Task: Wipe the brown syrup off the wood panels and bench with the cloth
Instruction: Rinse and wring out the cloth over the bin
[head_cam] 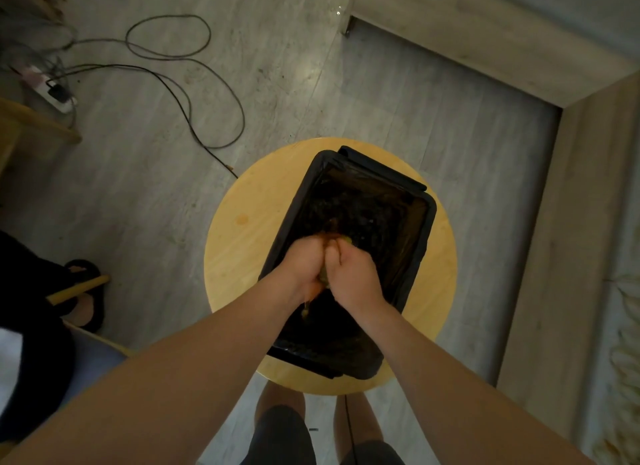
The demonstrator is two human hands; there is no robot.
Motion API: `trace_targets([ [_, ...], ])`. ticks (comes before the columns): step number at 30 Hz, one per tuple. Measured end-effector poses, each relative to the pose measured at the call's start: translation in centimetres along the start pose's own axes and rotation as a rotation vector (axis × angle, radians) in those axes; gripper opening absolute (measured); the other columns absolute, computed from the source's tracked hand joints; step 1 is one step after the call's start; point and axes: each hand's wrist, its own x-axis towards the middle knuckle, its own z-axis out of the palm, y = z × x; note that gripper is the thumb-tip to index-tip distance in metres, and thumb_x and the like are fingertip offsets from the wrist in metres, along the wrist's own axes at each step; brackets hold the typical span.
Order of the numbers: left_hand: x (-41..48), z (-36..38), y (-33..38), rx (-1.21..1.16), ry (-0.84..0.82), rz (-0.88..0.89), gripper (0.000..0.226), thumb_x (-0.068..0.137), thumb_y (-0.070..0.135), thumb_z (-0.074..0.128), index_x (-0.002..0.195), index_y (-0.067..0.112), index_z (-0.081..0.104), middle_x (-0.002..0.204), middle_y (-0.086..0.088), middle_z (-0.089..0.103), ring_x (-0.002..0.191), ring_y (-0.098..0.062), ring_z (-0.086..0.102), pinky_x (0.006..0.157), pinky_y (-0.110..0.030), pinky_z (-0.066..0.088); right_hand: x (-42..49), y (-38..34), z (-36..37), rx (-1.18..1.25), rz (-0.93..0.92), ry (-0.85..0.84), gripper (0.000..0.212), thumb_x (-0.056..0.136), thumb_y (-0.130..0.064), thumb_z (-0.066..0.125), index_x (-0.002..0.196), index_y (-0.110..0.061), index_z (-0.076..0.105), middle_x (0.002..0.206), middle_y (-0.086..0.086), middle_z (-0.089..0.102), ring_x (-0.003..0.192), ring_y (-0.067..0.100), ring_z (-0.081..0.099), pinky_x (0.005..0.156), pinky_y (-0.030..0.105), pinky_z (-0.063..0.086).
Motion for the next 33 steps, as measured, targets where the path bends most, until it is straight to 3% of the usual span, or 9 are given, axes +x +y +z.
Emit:
trace_targets([
  [3, -0.3, 0.1, 0.2, -0.062, 0.028, 0.030, 0.027, 0.104, 0.012, 0.049, 0.099, 0.003, 0.074, 0.093, -0.015, 0.074, 0.091, -0.027, 0.070, 0.075, -0.035, 0.058, 3.1, 0.2, -0.6, -0.091, 0.112, -0.020, 0.034, 0.110, -0.027, 0.038, 0.092, -0.007, 0.059, 0.088, 0.008, 0.066, 0.085, 0.030, 0.065, 0.067, 0.033, 0.038],
  [7, -1.0, -0.1, 0.1, -0.223, 0.041, 0.011, 0.030, 0.100, 0.009, 0.044, 0.117, 0.004, 0.068, 0.111, -0.015, 0.074, 0.110, -0.031, 0.067, 0.089, -0.041, 0.059, 6.2, -0.3, -2.9, -0.039, 0.360, -0.066, 0.036, 0.111, -0.033, 0.034, 0.139, -0.012, 0.045, 0.112, 0.015, 0.067, 0.102, 0.036, 0.065, 0.076, 0.033, 0.043],
  [9, -1.0, -0.2, -0.2, -0.161, 0.081, 0.039, 0.030, 0.102, 0.006, 0.045, 0.121, 0.007, 0.067, 0.118, -0.012, 0.072, 0.115, -0.028, 0.066, 0.089, -0.037, 0.059, 6.1, -0.4, -4.1, -0.084, 0.331, -0.210, 0.037, 0.111, -0.041, 0.034, 0.137, -0.018, 0.047, 0.113, 0.012, 0.065, 0.098, 0.030, 0.063, 0.076, 0.034, 0.046],
  [12, -0.4, -0.3, -0.5, -0.083, 0.112, 0.037, 0.026, 0.107, 0.012, 0.046, 0.121, 0.011, 0.068, 0.120, -0.012, 0.072, 0.106, -0.022, 0.069, 0.084, -0.033, 0.057, 5.1, -0.5, -5.2, -0.274, 0.263, -0.415, 0.061, 0.104, -0.065, 0.032, 0.122, -0.017, 0.065, 0.137, 0.015, 0.049, 0.126, 0.033, 0.048, 0.103, 0.038, 0.042],
  [16, 0.2, -0.2, -0.2, -0.170, 0.088, 0.010, 0.019, 0.107, 0.013, 0.052, 0.120, 0.010, 0.066, 0.112, -0.012, 0.073, 0.098, -0.023, 0.070, 0.079, -0.037, 0.058, 3.9, 0.8, -5.2, -0.061, 0.152, -0.439, 0.037, 0.101, -0.057, 0.056, 0.086, -0.024, 0.063, 0.090, -0.003, 0.065, 0.081, 0.007, 0.064, 0.071, 0.028, 0.049],
  [20, 0.0, -0.2, -0.3, -0.177, 0.073, 0.060, 0.032, 0.104, -0.005, 0.048, 0.131, 0.010, 0.058, 0.115, -0.014, 0.068, 0.096, -0.022, 0.068, 0.076, -0.033, 0.058, 4.2, 1.0, -6.1, 0.115, 0.260, -0.171, 0.028, 0.105, -0.038, 0.054, 0.091, -0.015, 0.061, 0.086, 0.007, 0.064, 0.082, 0.027, 0.063, 0.070, 0.037, 0.050],
  [25, -0.5, -2.0, -1.1, 0.423, 0.184, 0.025, 0.032, 0.095, -0.004, 0.061, 0.112, 0.022, 0.062, 0.101, -0.018, 0.071, 0.082, -0.031, 0.068, 0.070, -0.040, 0.057, 4.3, 0.5, -6.7, -0.136, 0.165, 0.002, 0.034, 0.111, -0.025, 0.042, 0.089, -0.004, 0.057, 0.078, 0.008, 0.055, 0.063, 0.021, 0.049, 0.054, 0.033, 0.031],
  [29, -1.4, -2.0, -1.2, 0.867, 0.203, 0.031, 0.036, 0.093, -0.013, 0.040, 0.107, 0.019, 0.052, 0.084, -0.013, 0.051, 0.059, -0.023, 0.041, 0.044, -0.030, 0.030, 5.4, 0.0, -7.9, -0.404, 0.065, 0.128, 0.031, 0.101, -0.002, 0.047, 0.071, -0.010, 0.042, 0.067, 0.003, 0.045, 0.060, 0.020, 0.045, 0.048, 0.030, 0.023],
  [33, -1.9, -2.3, -2.4, 0.995, 0.198, 0.067, 0.029, 0.094, -0.011, 0.040, 0.101, 0.015, 0.052, 0.096, -0.012, 0.047, 0.063, -0.019, 0.039, 0.048, -0.029, 0.027, 6.0, -0.4, -9.4, -0.560, 0.081, 0.158, 0.014, 0.093, 0.008, 0.048, 0.096, -0.005, 0.054, 0.075, 0.012, 0.056, 0.055, 0.012, 0.034, 0.046, 0.028, 0.021],
])
